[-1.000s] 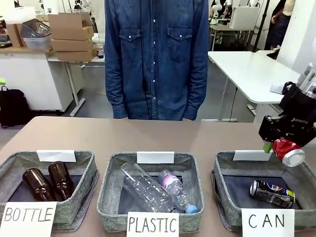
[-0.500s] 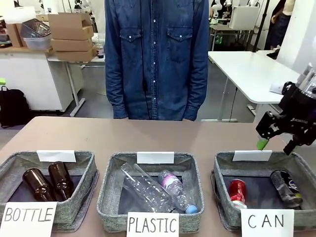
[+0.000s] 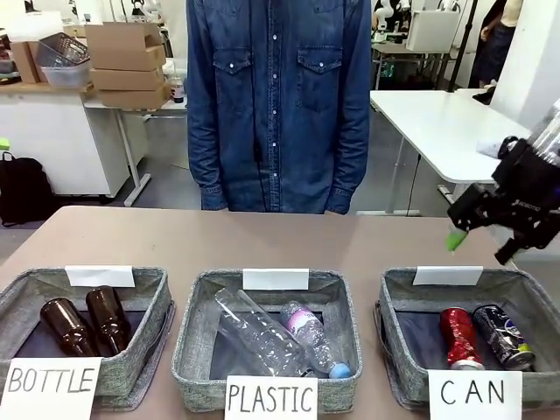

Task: Sort the can waste into the basket.
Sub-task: Pick up the can waste from the table and place it in the right Fabric basket.

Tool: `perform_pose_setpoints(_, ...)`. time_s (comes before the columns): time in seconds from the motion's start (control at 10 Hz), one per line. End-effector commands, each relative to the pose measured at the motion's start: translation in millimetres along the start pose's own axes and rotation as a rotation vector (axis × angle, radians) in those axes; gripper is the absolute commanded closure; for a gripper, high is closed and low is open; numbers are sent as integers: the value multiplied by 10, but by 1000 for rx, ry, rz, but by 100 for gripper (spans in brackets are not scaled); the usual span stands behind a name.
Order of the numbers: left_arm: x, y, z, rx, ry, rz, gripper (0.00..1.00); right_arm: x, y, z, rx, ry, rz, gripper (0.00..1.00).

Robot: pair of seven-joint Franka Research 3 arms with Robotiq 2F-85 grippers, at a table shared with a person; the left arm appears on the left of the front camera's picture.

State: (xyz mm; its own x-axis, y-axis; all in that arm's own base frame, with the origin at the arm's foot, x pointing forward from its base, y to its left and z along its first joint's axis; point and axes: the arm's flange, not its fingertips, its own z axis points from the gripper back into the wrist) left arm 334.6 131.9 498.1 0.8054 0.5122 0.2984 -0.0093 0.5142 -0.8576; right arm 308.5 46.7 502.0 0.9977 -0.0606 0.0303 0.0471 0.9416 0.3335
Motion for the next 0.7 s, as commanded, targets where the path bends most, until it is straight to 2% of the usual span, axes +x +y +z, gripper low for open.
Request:
perform_pose_setpoints(0.0, 6, 14, 7, 0, 5, -16, 0, 11, -40, 208, 483, -22, 262, 0)
perform_pose_setpoints(0.1, 6, 14, 7, 0, 5, -16, 0, 55, -102, 318, 753, -14, 311, 0)
perform_pose_setpoints(0.2, 6, 14, 7, 0, 5, -16, 0, 172, -162, 391, 981, -11, 221, 0)
perform_pose_setpoints(0.3, 6, 14, 7, 0, 5, -16, 0, 266, -210, 406, 1089, -39, 149, 0)
perform_pose_setpoints(0.4, 6, 14, 7, 0, 5, -16, 0, 313, -254, 410, 1158, -38, 139, 0)
perform_pose_setpoints(0.5, 6, 14, 7, 0, 5, -16, 0, 352, -283, 404, 1205, -61, 81, 0)
perform_pose_setpoints(0.6, 6, 14, 7, 0, 5, -16, 0, 167, -226, 511, 789, -126, 119, 0)
